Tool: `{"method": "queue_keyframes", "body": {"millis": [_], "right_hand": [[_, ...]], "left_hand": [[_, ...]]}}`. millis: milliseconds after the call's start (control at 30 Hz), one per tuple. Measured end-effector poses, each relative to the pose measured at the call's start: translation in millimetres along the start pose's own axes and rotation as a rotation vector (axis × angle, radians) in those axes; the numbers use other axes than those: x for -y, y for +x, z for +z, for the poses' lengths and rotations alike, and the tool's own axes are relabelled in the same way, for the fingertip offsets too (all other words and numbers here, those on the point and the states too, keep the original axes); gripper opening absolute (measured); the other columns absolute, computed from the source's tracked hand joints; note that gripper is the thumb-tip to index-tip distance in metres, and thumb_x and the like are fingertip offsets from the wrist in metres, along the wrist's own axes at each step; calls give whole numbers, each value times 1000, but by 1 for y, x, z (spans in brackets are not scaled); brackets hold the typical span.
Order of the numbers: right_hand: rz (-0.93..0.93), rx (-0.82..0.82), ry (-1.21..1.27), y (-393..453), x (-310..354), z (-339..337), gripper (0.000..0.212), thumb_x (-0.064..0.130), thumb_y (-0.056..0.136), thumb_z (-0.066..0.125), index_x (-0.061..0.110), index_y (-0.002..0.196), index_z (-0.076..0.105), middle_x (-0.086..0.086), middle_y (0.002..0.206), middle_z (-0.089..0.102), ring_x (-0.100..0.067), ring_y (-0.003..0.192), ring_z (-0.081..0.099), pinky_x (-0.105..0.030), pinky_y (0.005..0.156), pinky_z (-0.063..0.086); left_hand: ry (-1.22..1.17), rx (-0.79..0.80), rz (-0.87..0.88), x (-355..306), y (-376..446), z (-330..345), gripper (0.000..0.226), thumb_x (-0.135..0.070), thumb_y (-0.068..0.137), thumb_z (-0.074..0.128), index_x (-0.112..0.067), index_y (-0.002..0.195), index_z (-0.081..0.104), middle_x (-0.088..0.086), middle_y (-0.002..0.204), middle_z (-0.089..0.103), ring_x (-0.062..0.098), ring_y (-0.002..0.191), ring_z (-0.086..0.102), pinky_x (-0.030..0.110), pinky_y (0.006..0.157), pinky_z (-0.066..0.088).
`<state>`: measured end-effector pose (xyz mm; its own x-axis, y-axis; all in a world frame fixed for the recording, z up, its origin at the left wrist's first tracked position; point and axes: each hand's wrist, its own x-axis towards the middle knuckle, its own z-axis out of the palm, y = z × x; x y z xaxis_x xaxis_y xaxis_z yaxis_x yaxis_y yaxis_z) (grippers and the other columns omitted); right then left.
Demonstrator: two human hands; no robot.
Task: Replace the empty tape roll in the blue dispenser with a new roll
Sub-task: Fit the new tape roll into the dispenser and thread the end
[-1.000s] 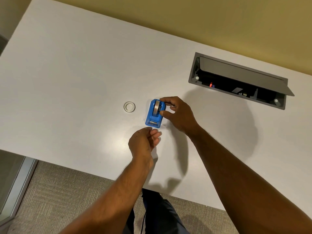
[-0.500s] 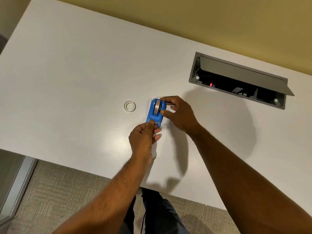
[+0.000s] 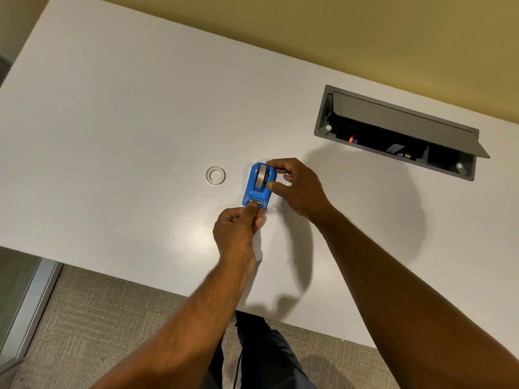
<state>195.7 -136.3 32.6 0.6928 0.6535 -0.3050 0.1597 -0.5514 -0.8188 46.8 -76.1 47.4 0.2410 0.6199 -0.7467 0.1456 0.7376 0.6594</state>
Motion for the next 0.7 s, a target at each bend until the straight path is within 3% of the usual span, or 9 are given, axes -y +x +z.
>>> {"method": "queue_keyframes", "body": {"millis": [233,500,700], "right_hand": [[-7,-4,-12,-1,1,0,42,14,88,73,20,128,61,1,130,64,-11,112,61,-22,96,46],[-6,-6,-8,0,1,0,41,13,88,73,19,127,61,1,129,65,-11,111,61,-20,95,45],[-1,-3,8,0,-1,1,41,14,88,73,21,126,61,8,125,63,-7,108,60,-14,92,42]], "left_hand": [[-20,10,3,0,0,-1,21,-10,86,80,-11,105,71,9,88,80,18,73,78,23,59,60],[83,30,33,5,6,-3,14,-15,88,79,-18,100,73,4,86,81,17,76,79,25,64,61],[157,124,30,5,15,-12,21,-21,92,76,-6,106,73,11,87,81,19,75,79,25,64,63]]}}
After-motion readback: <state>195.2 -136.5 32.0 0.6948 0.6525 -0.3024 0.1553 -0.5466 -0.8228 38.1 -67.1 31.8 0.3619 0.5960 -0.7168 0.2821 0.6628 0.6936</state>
